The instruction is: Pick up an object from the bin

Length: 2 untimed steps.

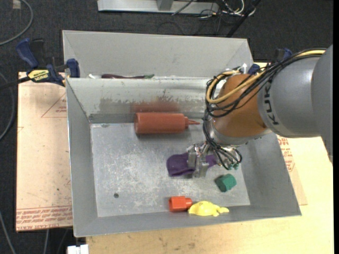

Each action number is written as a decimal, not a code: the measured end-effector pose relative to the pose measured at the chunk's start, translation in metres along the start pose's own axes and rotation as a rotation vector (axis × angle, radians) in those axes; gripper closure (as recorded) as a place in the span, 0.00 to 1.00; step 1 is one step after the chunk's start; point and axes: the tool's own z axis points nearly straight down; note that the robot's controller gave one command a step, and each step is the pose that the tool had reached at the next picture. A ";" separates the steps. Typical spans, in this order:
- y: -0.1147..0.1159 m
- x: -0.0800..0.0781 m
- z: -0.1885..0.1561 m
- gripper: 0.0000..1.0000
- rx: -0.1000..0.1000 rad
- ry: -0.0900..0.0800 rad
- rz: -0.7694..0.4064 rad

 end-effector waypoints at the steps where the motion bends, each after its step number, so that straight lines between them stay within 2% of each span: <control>1: 0.000 0.000 0.000 1.00 0.000 0.000 0.000; 2: 0.003 0.002 -0.031 1.00 -0.001 0.010 0.000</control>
Offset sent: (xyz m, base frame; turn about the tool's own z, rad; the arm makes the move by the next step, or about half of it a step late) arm -0.0001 0.0074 0.0809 0.0003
